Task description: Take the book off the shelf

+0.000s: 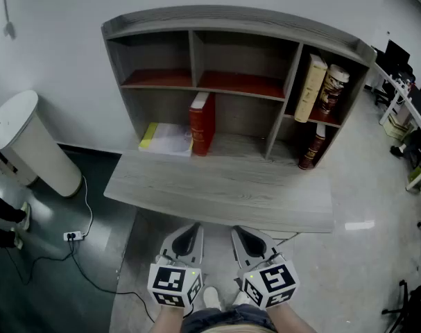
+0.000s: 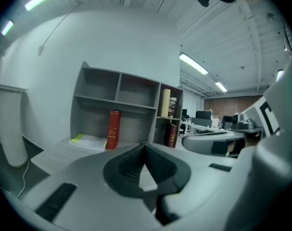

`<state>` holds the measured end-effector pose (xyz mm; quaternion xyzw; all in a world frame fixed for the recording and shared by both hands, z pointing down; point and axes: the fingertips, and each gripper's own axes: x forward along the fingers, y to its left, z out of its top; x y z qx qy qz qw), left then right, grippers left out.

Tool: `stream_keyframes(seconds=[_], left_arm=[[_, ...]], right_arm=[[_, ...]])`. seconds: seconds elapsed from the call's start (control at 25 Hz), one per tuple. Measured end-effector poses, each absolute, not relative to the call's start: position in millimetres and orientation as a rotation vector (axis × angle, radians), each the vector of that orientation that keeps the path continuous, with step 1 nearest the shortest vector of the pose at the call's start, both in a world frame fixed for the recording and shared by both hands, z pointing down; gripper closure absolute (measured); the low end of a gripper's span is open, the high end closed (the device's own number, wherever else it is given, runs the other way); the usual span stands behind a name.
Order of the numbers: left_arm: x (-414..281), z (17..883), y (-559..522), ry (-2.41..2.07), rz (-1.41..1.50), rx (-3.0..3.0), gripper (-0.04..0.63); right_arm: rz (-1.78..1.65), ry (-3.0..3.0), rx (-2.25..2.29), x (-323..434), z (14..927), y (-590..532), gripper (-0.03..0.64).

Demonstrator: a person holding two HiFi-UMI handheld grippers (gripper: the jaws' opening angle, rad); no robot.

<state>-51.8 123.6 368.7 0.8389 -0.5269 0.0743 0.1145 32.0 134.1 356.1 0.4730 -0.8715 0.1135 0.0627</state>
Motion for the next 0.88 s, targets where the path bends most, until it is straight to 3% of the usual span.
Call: stream_keyframes(seconds=[0.88], left_arm=[[-91,379,120,-1.536,0.208,2.450,0.584]], right_arm=[[0.311,-2.612,1.470,2,361,130,0.609]])
